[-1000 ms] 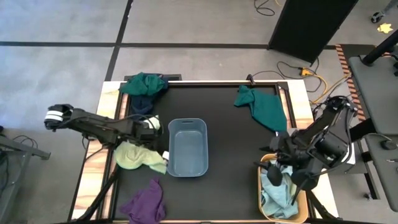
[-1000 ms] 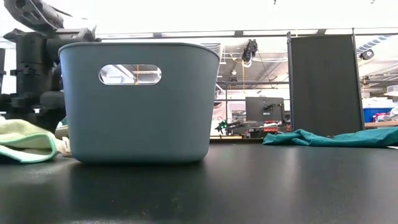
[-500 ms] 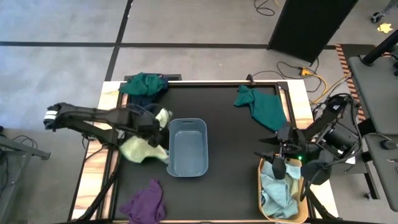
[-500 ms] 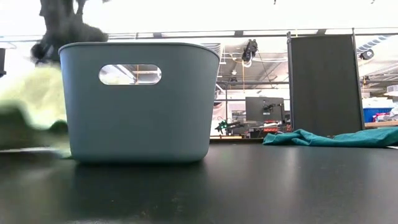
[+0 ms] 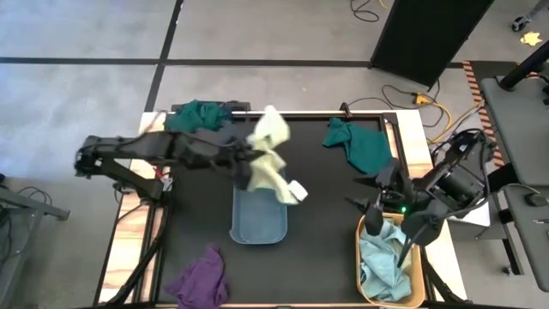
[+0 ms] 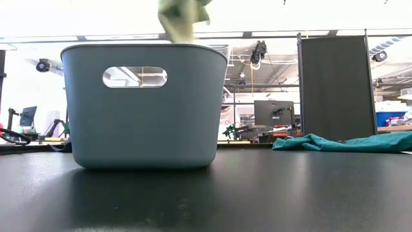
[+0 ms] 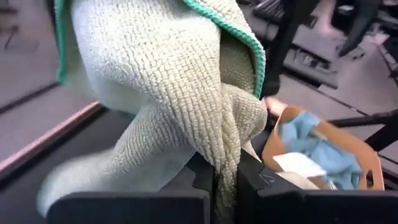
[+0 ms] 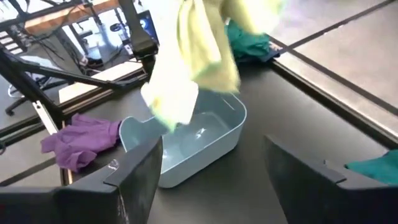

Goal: Sort microfiber towel by color & place in baskets
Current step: Put the light green microfiber cloth into the yellow bin

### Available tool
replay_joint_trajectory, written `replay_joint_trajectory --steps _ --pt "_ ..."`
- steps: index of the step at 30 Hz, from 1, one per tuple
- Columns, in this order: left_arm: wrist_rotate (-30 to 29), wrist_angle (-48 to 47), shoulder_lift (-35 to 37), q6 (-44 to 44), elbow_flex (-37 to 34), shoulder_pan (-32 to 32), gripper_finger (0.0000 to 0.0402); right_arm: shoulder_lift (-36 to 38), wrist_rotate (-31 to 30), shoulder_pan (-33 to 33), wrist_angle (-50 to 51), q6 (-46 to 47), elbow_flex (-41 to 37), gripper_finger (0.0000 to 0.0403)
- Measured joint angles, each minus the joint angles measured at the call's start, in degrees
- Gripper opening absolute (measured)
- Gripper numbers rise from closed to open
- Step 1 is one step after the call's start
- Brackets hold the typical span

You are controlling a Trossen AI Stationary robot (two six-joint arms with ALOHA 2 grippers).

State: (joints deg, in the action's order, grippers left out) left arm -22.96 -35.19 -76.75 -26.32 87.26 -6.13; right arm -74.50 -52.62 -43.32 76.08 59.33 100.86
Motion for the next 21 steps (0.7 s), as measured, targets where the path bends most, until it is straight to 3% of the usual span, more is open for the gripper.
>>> replay_joint_trajectory --steps 5,11,21 --pt "1.3 10.9 -10.3 3.1 1.9 0.0 0.0002 0.6 0.0 0.1 -0.1 -2.4 0.0 0.0268" --pt "11.5 23.1 -21.4 2.8 1.9 0.8 0.0002 0.6 1.9 0.1 -0.2 -5.0 0.0 0.0256" --pt "12.0 23.6 -35.4 -2.1 3.9 3.3 0.0011 0.5 5.8 0.1 0.2 -5.9 -0.5 0.0266"
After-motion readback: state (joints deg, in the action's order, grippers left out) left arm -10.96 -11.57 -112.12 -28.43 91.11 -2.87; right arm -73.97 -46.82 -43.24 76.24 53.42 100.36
